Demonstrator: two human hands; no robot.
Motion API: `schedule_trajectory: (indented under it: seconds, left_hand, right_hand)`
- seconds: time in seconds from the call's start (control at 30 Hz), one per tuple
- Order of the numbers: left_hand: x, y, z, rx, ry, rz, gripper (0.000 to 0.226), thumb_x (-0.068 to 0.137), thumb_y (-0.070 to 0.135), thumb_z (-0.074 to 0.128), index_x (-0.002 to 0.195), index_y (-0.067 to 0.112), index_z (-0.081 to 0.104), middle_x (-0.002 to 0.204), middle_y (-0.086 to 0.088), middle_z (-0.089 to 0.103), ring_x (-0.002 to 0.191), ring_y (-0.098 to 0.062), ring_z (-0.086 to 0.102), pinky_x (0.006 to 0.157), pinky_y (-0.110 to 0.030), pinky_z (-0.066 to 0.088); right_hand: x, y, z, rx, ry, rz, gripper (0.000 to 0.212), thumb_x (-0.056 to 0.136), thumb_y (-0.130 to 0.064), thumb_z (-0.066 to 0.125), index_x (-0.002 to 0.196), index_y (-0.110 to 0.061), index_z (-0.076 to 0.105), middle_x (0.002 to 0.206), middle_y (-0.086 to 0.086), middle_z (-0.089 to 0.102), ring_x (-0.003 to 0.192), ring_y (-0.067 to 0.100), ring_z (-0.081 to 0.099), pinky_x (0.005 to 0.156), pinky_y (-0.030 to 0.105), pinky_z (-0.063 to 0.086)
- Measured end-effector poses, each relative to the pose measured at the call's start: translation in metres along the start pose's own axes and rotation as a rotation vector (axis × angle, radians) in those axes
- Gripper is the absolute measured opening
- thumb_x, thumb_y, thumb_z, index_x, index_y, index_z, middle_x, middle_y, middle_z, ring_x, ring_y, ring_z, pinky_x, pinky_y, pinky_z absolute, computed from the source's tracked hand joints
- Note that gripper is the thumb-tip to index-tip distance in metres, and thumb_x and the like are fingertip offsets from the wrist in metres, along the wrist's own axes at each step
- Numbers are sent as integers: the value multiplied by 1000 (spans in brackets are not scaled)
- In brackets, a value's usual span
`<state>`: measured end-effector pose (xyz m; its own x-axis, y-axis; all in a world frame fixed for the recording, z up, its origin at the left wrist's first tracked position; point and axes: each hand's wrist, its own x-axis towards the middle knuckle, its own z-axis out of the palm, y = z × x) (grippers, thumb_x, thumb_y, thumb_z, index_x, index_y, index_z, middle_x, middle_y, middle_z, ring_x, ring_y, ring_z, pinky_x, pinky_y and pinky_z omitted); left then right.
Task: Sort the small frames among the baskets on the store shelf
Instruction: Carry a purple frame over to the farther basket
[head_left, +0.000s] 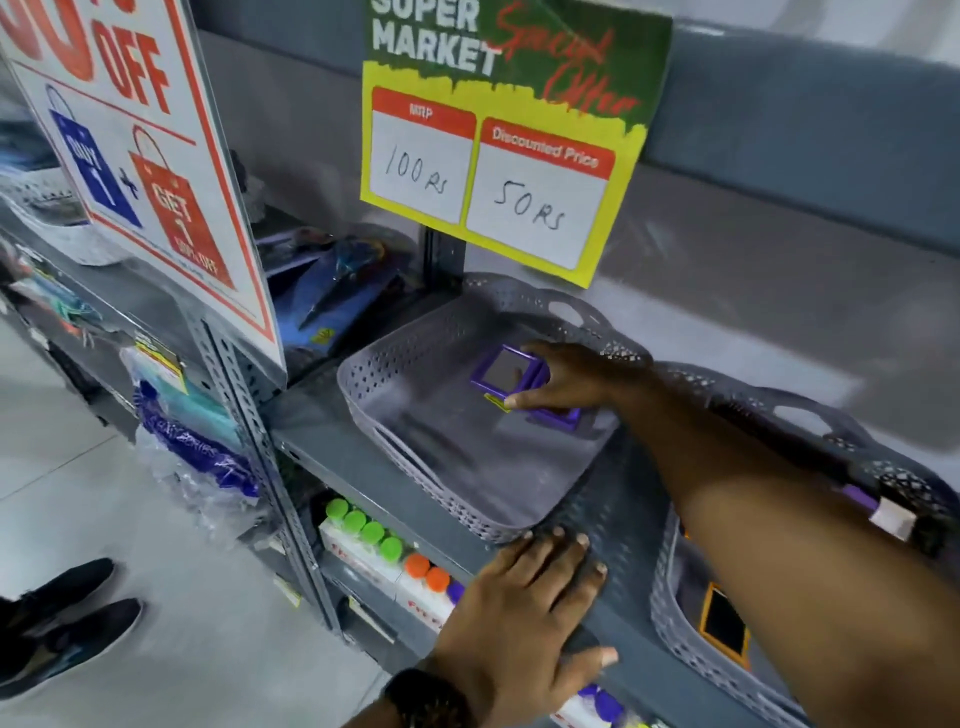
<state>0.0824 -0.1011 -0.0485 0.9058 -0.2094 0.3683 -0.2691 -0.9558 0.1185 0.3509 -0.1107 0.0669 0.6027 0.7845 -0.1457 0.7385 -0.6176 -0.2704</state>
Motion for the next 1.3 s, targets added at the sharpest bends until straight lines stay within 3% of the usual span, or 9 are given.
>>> schedule_trajectory:
  seconds: [0.17,0.4,0.53,0.77,0.9,1.03,1.13,1.23,1.3]
  left_hand:
    - [0,1,0,-2,-32,-20,64,98,62,33,146,21,44,154,-5,43,142,-27,36,115,-43,31]
    - [1,3,-9,0,-22,-33,61,98,59,38,145,20,47,152,-4,46,141,-26,37,117,-41,29]
    - [2,6,-12,14,-95,-46,62,98,58,37,147,20,44,154,-6,42,143,-26,34,117,-43,27]
    - [-9,41,-6,26,-171,-9,62,99,50,37,146,11,45,154,-10,42,143,-31,35,116,-53,28]
    - [-29,92,3,-8,-124,53,62,99,51,41,145,9,47,152,-9,45,141,-29,39,114,-54,32]
    - [-25,140,10,-39,-143,163,61,98,48,49,145,10,46,153,-8,44,142,-28,39,113,-53,34]
    - [-13,176,15,-65,-183,265,63,96,48,50,146,10,45,154,-8,43,142,-27,39,115,-50,32]
    - [1,213,20,-110,-215,318,63,96,50,45,144,9,47,152,-9,45,141,-26,41,112,-49,37]
    - [11,236,21,-131,-235,348,65,95,52,42,143,9,49,151,-9,47,139,-27,44,110,-50,40]
  right_hand:
    - [11,-5,11,86,79,8,60,55,-72,79,86,-25,60,75,-5,69,68,13,66,66,35,54]
    - [-14,-6,-9,266,182,41,70,62,-47,89,116,-20,54,78,-4,73,63,13,70,48,14,49]
    - [-54,6,-20,201,326,104,83,58,-57,86,126,-26,50,93,-12,62,84,12,62,76,26,49]
    - [-176,47,-29,314,456,160,68,56,-53,87,108,-23,54,97,-5,69,86,15,65,79,34,52]
    - [-251,79,-38,270,470,263,70,61,-54,86,112,-18,55,103,3,69,86,14,63,77,12,46]
    - [-334,123,-46,314,341,428,42,70,-66,74,79,-27,62,98,11,72,94,32,67,92,48,54]
    - [-391,148,-49,296,429,465,43,66,-65,78,89,-33,62,98,-7,67,93,13,62,93,39,52]
    - [-448,172,-45,314,585,536,69,58,-43,92,115,-20,60,106,-9,65,92,2,61,81,10,43]
    - [-484,184,-42,299,608,601,71,58,-41,93,116,-20,57,105,-8,63,86,-1,58,77,10,40]
